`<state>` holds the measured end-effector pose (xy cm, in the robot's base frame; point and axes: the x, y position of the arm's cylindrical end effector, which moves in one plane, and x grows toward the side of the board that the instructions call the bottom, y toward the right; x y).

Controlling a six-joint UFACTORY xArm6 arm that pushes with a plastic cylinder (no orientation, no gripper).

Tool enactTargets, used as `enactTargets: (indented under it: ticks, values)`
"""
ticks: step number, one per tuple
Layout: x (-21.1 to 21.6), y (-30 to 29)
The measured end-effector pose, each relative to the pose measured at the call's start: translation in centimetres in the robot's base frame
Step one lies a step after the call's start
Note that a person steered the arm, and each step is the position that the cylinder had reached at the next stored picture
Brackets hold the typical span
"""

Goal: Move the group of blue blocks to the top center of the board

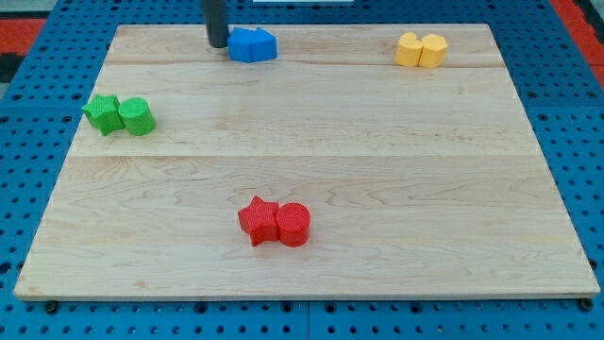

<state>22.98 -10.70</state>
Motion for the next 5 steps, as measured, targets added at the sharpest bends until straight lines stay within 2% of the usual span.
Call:
enactTargets:
  ticks: [2, 5]
  values:
    - [0.0, 4.1]
    - [-0.5, 4.0]
